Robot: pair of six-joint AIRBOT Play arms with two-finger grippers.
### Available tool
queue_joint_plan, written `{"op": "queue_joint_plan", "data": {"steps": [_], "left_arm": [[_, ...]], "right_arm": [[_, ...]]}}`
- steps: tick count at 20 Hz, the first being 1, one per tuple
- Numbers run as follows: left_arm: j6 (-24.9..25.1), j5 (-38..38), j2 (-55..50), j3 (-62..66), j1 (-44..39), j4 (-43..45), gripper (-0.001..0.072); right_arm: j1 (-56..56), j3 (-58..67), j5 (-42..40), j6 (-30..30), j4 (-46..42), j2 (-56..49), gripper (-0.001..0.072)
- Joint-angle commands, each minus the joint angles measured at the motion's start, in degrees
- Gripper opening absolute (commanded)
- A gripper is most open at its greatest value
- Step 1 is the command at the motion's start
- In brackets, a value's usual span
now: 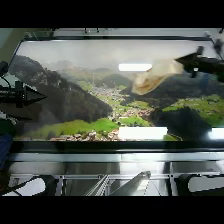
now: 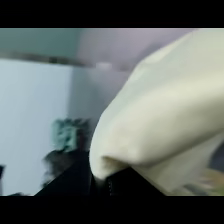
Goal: Fold the shirts.
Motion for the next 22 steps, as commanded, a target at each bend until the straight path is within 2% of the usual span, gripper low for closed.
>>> {"op": "queue_joint_plan", "data": {"steps": [1,2,3,4,11,16,17,18,19,20,22], "left_arm": [[-0.2,-0.8,0.0,0.0,0.1,0.0,0.0017],[-0.7,-1.0,0.0,0.0,0.1,0.0,0.0017],[-1.2,-1.0,0.0,0.0,0.1,0.1,0.0017],[-1.2,-1.0,0.0,0.0,0.1,0.1,0.0017],[-2.3,-0.8,0.0,0.0,0.1,0.1,0.0017],[-2.5,-0.9,0.0,0.0,0.1,0.2,0.0016],[-2.5,-1.1,0.0,0.0,0.1,0.1,0.0015],[-2.5,-1.0,0.0,0.0,0.1,0.1,0.0015],[-2.6,-1.0,0.0,0.0,-0.1,0.1,0.0016],[-2.7,-1.0,0.0,0.0,-0.5,0.2,0.0016],[-2.7,-1.0,0.0,0.0,-2.1,0.2,0.0038]], "right_arm": [[-14.2,-1.2,1.4,15.7,-41.1,7.7,0.0015],[-16.7,-2.9,2.1,21.4,-53.9,9.1,0.0015],[-19.2,-5.2,2.4,25.2,-63.1,10.3,0.0015],[-21.8,-8.0,2.1,26.6,-67.6,11.4,0.0015],[-37.1,-26.0,-5.6,28.0,-68.8,13.6,0.0015],[-42.8,-30.6,-8.4,28.0,-68.8,18.8,0.0017],[-44.0,-30.6,-7.4,28.3,-68.8,20.4,0.0066],[-44.8,-30.6,-5.8,28.7,-68.7,21.8,0.0301],[-45.4,-30.6,-3.6,28.6,-68.6,23.3,0.0608],[-45.6,-30.6,-1.8,28.6,-68.6,24.9,0.0709],[-44.8,-30.6,1.5,27.3,-67.6,28.8,0.0709]]}}
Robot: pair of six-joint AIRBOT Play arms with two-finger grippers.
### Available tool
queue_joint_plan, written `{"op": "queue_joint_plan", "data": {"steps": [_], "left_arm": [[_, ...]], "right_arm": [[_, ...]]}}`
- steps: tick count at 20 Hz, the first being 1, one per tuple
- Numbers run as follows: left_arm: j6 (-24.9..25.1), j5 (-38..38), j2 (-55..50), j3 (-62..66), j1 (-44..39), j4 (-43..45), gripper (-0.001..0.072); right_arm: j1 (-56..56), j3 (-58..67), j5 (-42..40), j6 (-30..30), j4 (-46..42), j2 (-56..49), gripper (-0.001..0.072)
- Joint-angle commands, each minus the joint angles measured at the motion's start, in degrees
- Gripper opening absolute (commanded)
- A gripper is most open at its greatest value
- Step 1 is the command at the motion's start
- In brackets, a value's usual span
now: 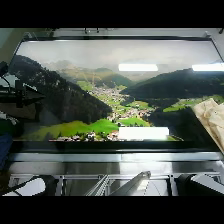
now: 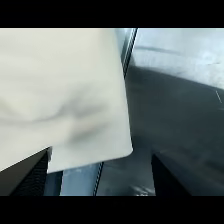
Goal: Fold the shirts.
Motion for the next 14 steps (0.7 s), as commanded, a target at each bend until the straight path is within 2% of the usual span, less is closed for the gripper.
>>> {"op": "queue_joint_plan", "data": {"steps": [1,2,6,8,14], "left_arm": [[-0.1,-0.1,0.0,0.0,-2.6,0.0,0.0218],[-0.1,-0.6,0.0,0.0,-3.7,0.1,0.0286],[0.0,-6.2,0.0,0.0,-8.0,0.3,0.0283],[0.0,-8.0,0.0,0.0,-8.7,0.5,0.0282],[-0.1,-7.3,0.0,0.0,-8.5,0.5,0.0282]], "right_arm": [[0.4,-0.3,5.6,-2.0,3.1,6.9,0.0709],[1.9,-0.5,6.1,-3.5,7.1,9.2,0.0709],[14.3,-0.5,8.9,-15.5,33.0,15.3,0.0709],[24.1,-0.5,7.7,-19.0,42.5,16.4,0.0709],[59.9,-0.5,-7.4,-21.1,43.3,11.7,0.0709]]}}
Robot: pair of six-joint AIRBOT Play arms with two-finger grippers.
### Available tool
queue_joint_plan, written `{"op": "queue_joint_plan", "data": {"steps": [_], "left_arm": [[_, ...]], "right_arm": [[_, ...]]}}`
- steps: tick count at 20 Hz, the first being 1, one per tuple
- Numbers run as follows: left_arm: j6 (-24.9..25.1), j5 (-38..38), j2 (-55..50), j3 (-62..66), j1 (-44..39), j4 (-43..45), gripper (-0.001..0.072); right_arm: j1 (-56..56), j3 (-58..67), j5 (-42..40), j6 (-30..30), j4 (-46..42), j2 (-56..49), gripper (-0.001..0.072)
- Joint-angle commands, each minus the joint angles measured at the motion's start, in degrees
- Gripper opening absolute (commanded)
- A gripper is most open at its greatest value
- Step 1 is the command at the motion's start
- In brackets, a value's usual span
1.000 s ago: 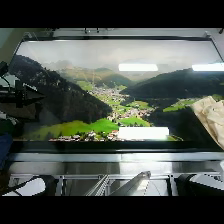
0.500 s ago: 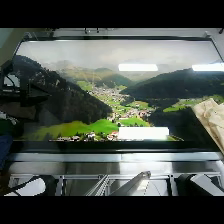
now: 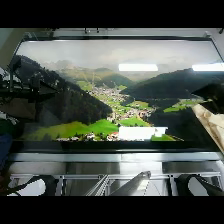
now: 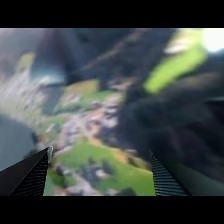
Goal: Fold the shirts.
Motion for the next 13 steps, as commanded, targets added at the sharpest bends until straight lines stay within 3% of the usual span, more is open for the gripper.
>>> {"op": "queue_joint_plan", "data": {"steps": [1,5,13], "left_arm": [[-0.4,-0.2,0.0,0.0,-0.2,-0.1,0.0283],[-0.3,-0.4,0.0,0.0,-0.2,-0.1,0.0283],[-0.3,-0.4,0.0,0.0,-0.2,-0.1,0.0283]], "right_arm": [[20.0,0.0,-9.0,-2.0,3.4,-3.5,0.0709],[30.6,0.0,-11.0,-3.5,3.4,-9.5,0.0709],[30.8,0.0,-11.6,-4.7,3.8,-11.5,0.0709]]}}
